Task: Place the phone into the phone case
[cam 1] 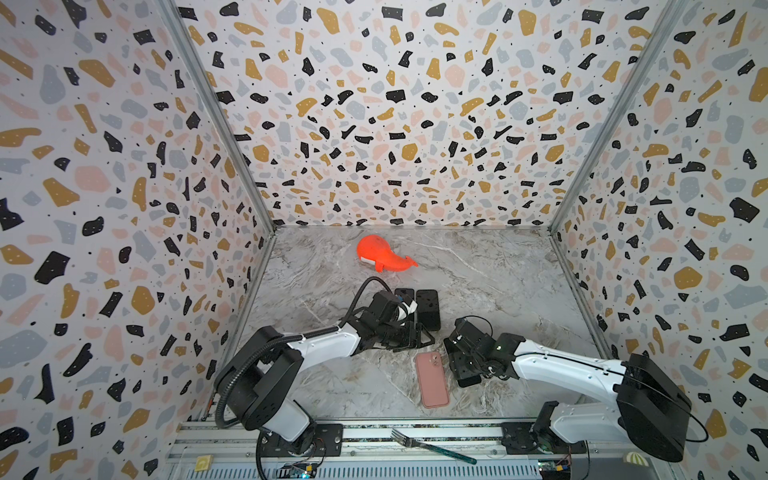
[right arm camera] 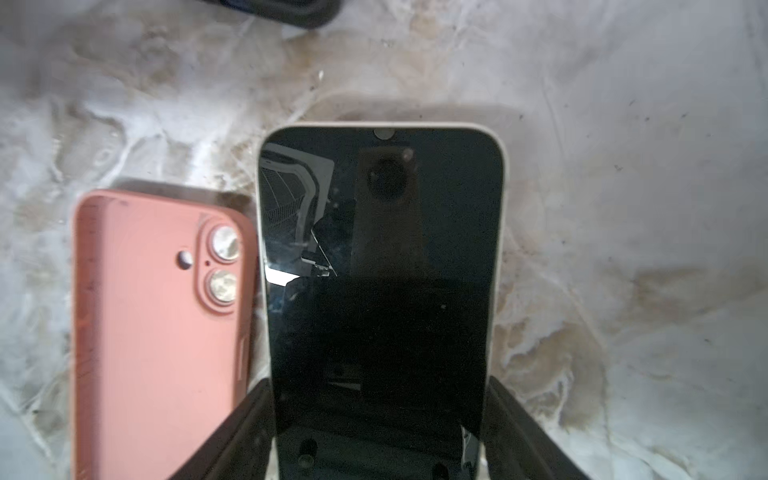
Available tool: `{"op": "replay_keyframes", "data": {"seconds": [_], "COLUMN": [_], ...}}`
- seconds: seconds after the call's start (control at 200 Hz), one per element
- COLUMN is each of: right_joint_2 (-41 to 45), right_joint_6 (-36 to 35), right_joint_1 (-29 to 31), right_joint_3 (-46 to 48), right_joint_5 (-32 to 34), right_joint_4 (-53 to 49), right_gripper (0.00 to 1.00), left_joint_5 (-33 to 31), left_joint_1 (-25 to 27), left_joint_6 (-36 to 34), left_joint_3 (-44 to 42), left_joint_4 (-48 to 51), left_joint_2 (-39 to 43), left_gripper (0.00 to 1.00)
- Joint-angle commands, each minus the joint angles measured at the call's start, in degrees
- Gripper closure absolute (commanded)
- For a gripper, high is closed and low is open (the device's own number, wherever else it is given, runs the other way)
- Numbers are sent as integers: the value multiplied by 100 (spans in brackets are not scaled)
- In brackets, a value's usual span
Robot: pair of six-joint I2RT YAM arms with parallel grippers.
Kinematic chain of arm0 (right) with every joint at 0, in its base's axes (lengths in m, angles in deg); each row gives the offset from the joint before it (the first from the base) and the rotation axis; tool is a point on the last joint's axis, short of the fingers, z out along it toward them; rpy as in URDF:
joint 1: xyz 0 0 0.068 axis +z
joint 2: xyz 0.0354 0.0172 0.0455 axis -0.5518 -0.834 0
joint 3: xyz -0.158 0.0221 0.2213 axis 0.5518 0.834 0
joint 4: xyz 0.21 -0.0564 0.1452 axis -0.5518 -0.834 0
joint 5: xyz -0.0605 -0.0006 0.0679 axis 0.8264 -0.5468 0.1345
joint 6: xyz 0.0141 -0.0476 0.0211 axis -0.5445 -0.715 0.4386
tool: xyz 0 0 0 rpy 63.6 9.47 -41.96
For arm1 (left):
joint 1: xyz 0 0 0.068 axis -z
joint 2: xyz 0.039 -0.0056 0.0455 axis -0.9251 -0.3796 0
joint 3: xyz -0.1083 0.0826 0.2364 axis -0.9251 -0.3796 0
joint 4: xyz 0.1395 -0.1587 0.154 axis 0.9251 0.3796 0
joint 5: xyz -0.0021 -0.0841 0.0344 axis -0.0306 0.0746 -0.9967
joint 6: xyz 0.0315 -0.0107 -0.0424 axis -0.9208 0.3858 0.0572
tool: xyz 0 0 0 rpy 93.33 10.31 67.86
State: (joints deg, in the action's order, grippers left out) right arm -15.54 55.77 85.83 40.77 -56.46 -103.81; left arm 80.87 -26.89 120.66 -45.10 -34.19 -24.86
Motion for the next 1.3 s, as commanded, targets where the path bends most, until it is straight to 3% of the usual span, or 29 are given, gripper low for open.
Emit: {"op": "replay_keyframes", "data": {"seconds": [0.0, 0.19, 0.736, 0.931, 1.296], "right_joint_2": [299, 493, 704, 691, 626], "right_joint_6": [-127, -173, -190, -199, -226], "right_joint_1": [-23, -4, -13, -16, -4], "right_joint_3": [-146, -142, 29, 33, 12], "right_joint_5": [-8, -189, -431, -439, -455], "right_joint_4": [-48, 111, 347, 400, 424], "right_gripper": [44, 46, 47, 48, 48], "left_joint_5": [286, 477, 474, 605, 609], "left_joint_1": [132, 182, 183, 183, 183], "left_joint_6": [313, 935, 928, 1280, 1297], "left_joint_3": [-72, -270, 48, -31, -115], "left_joint_4": [-661, -1841, -2365, -2986, -3055], "left_joint_2": [-46, -84, -987, -1076, -1120], "left_gripper": [27, 31, 46, 56, 82]}}
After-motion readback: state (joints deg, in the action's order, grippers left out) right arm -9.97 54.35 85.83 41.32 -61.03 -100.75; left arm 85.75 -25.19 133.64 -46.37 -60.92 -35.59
